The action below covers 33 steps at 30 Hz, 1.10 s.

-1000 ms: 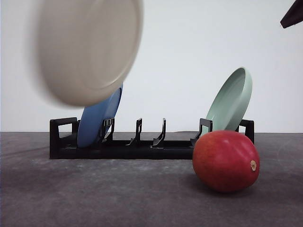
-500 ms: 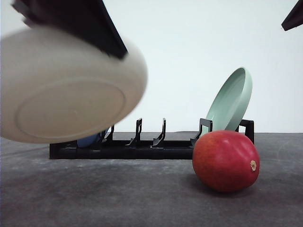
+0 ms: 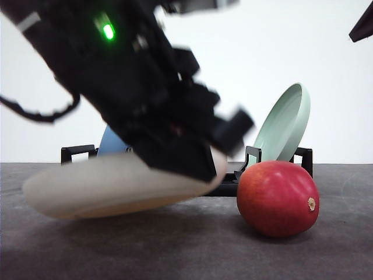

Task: Place pomegranate in white plate

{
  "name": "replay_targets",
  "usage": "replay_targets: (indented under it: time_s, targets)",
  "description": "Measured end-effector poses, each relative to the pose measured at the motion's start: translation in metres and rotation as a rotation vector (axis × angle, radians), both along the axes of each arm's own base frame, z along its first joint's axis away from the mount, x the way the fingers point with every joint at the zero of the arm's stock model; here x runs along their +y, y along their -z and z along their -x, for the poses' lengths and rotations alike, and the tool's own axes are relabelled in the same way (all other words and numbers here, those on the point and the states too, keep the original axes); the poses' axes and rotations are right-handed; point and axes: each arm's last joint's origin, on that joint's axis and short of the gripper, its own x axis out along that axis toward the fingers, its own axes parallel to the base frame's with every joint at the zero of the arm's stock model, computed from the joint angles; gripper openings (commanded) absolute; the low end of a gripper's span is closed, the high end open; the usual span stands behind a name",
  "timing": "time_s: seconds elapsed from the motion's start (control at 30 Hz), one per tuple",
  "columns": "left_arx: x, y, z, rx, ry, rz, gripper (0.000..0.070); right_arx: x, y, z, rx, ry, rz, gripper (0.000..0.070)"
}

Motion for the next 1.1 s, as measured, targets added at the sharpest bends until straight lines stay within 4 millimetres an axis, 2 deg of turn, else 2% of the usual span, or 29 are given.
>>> replay_targets:
  time_s: [0.23, 0.33, 0.43, 0.5, 0.63, 0.7, 0.73, 0.83, 0.93, 1.1]
  targets:
    - [-0.008, 0.024, -0.003, -0.001, 0.023, -0.085, 0.0009, 0.000, 0.000, 0.000, 0.004, 0.000, 0.002, 0.0450]
    - [-0.010, 0.028, -0.003, -0.002, 0.026, -0.099, 0.0010, 0.000, 0.001, 0.000, 0.010, 0.000, 0.004, 0.0450]
    - [-0.010, 0.029, -0.003, -0.002, 0.028, -0.100, 0.0039, 0.000, 0.002, 0.001, 0.020, 0.000, 0.008, 0.0450]
    - [-0.010, 0.029, -0.003, 0.000, 0.029, -0.103, 0.0091, 0.000, 0.002, 0.001, 0.021, 0.000, 0.009, 0.0450]
    - [-0.008, 0.030, -0.002, 0.017, 0.019, -0.120, 0.0347, 0.000, 0.002, 0.001, 0.021, 0.000, 0.009, 0.0450]
    - [-0.003, 0.031, -0.001, 0.051, 0.009, -0.147, 0.0398, 0.000, 0.002, 0.001, 0.021, 0.000, 0.009, 0.0450]
    - [0.000, 0.030, 0.001, 0.075, 0.008, -0.157, 0.0398, 0.000, 0.002, 0.001, 0.021, 0.000, 0.009, 0.0450]
    - [0.011, 0.018, 0.003, 0.182, 0.010, -0.138, 0.0398, 0.000, 0.002, 0.001, 0.021, 0.000, 0.009, 0.0450]
    - [0.026, -0.003, 0.003, 0.312, 0.013, -0.058, 0.0397, 0.000, 0.002, 0.001, 0.021, 0.000, 0.009, 0.0450]
    - [0.062, -0.035, -0.003, 0.464, -0.079, 0.065, 0.0397, 0.000, 0.002, 0.001, 0.021, 0.000, 0.009, 0.0450]
